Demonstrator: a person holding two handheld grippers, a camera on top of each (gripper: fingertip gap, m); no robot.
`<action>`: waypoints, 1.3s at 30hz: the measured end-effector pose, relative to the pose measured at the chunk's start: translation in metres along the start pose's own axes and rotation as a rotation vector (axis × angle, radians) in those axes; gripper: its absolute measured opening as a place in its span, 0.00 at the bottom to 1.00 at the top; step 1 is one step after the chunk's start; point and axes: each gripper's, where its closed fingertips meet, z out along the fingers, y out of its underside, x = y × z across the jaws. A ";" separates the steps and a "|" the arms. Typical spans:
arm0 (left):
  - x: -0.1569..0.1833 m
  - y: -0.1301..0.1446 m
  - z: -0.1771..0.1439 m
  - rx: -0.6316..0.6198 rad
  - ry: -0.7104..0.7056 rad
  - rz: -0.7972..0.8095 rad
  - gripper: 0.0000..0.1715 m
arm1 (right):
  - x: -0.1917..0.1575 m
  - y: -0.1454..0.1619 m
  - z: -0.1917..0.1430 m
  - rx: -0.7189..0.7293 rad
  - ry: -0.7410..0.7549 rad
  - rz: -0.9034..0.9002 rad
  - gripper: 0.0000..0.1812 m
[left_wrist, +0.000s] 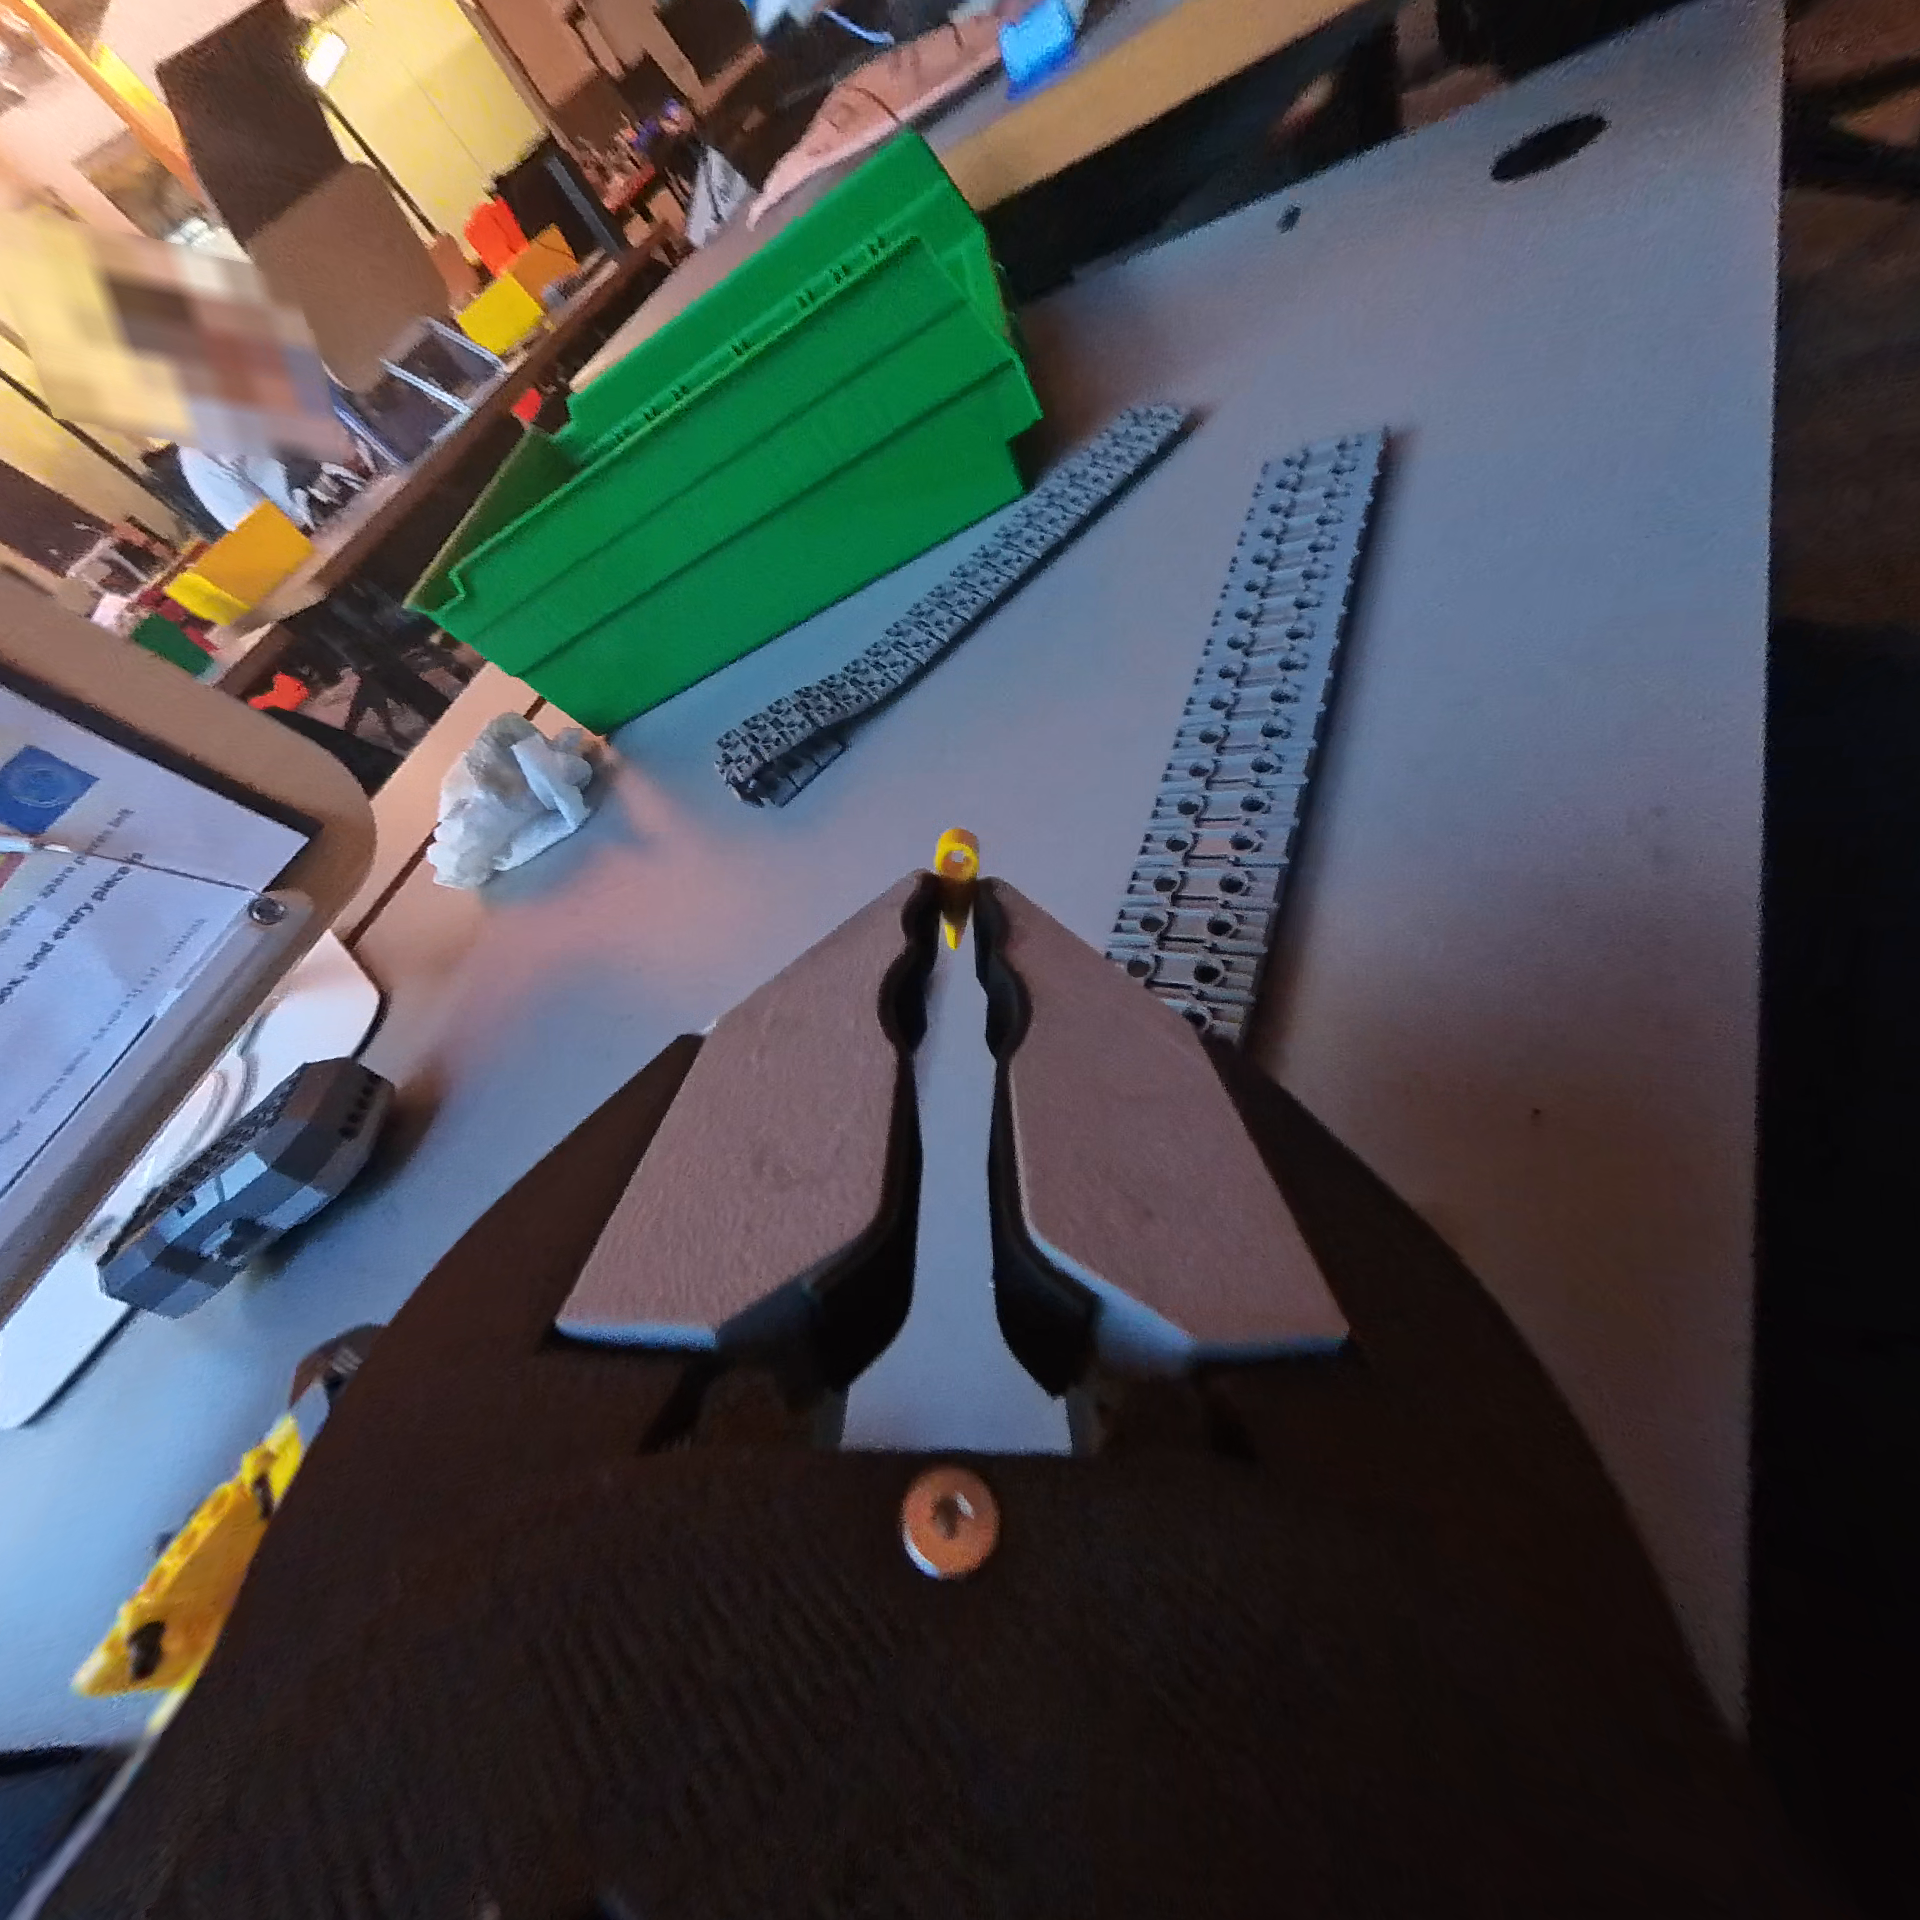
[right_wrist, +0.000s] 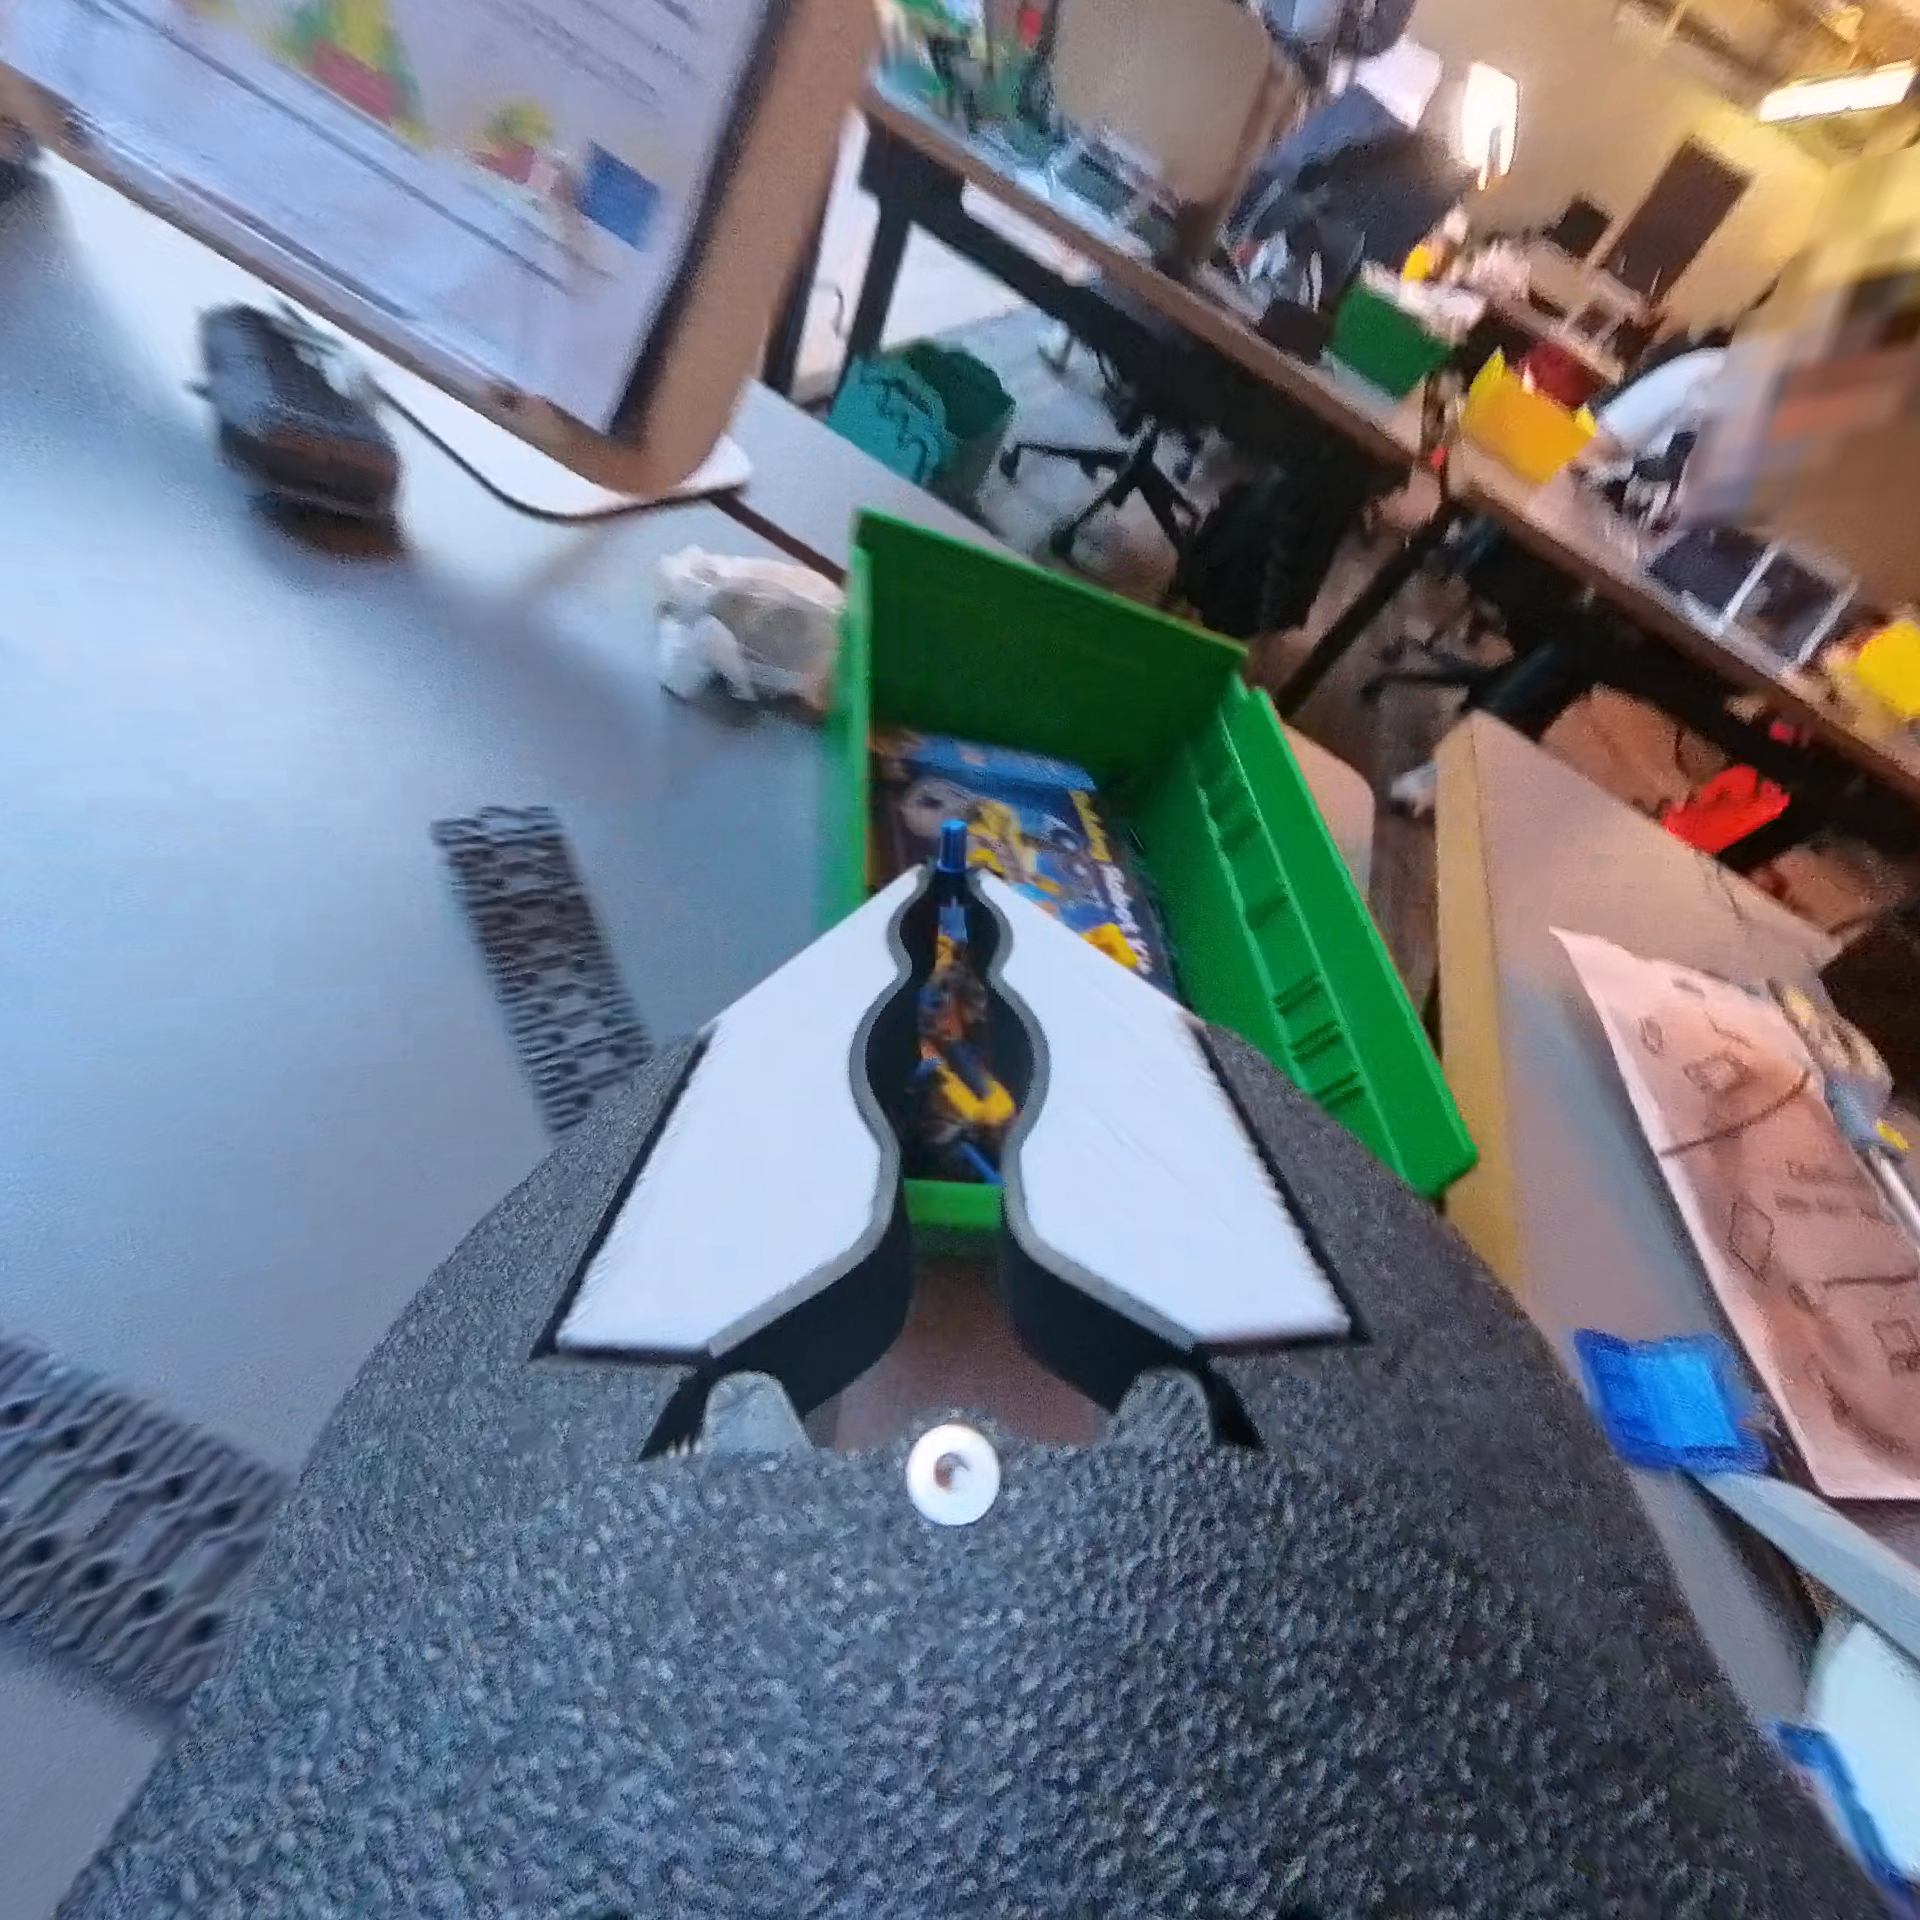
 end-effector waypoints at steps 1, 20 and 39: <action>-0.001 0.001 0.000 0.010 -0.014 0.002 0.03 | 0.010 0.008 0.011 -0.045 -0.013 0.009 0.00; -0.006 0.000 -0.002 0.023 -0.079 0.050 0.03 | -0.154 -0.014 -0.031 0.017 -0.572 0.304 0.08; 0.000 -0.002 -0.001 0.015 -0.113 0.155 0.02 | -0.291 -0.011 -0.040 -0.005 -0.826 0.292 0.02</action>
